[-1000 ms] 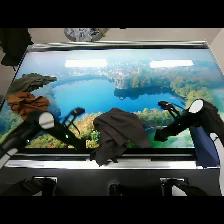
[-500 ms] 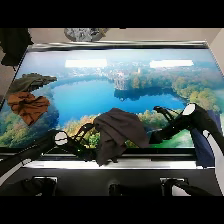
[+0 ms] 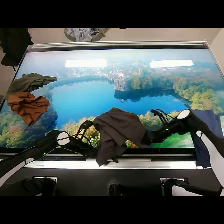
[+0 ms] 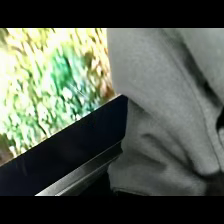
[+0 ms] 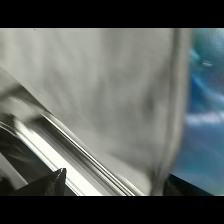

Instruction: Fold the shirts.

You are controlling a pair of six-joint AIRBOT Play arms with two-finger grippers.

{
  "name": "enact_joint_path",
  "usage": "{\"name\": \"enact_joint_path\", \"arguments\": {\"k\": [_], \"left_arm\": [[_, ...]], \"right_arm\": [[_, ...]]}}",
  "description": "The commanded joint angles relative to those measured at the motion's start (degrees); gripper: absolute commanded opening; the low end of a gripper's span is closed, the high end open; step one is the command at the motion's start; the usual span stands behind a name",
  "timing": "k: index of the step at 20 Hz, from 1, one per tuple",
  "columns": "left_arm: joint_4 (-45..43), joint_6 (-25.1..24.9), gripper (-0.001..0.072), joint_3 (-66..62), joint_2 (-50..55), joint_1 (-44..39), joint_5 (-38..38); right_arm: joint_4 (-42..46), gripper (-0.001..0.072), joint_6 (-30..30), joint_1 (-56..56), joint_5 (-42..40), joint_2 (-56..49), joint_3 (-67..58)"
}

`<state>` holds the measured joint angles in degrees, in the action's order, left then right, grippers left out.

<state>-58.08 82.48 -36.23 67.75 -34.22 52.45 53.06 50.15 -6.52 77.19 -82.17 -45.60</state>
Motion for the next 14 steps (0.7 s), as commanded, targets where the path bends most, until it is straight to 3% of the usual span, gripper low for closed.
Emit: {"name": "enact_joint_path", "arguments": {"k": [1, 2, 4, 6, 9, 12, 14], "left_arm": [[-1.36, 0.24, 0.0026, -0.24, -0.09, 0.42, -1.05], [-2.08, 0.24, 0.0026, -0.66, -0.09, 1.01, -0.92], [-2.21, 0.22, 0.0025, -1.22, -0.09, 2.49, -0.83], [-5.57, 0.22, 0.0023, -2.73, -0.28, 4.04, 0.68], [-23.76, 1.49, 0.0022, -10.95, -4.85, 7.08, 6.58], [-46.27, 5.77, 0.0023, -24.68, -11.65, 13.99, 10.03], [-47.93, 9.44, 0.0023, -35.89, -15.10, 21.22, 9.92]], "right_arm": [[-5.14, 0.0630, 0.66, 0.07, -2.58, -2.38, 0.39], [-5.27, 0.0544, 0.85, 0.07, -2.82, -2.56, 0.39], [-5.66, 0.0042, 1.77, 0.04, -3.69, -2.64, 0.37], [-6.21, 0.0034, -1.88, 0.02, -3.37, -2.29, -1.09], [1.25, 0.0034, -2.84, -0.13, -2.62, 3.48, -11.08], [18.45, 0.0035, -0.31, -0.13, -6.99, 12.57, -28.06], [32.06, 0.0035, 4.68, -0.13, -12.26, 18.47, -39.15]]}}
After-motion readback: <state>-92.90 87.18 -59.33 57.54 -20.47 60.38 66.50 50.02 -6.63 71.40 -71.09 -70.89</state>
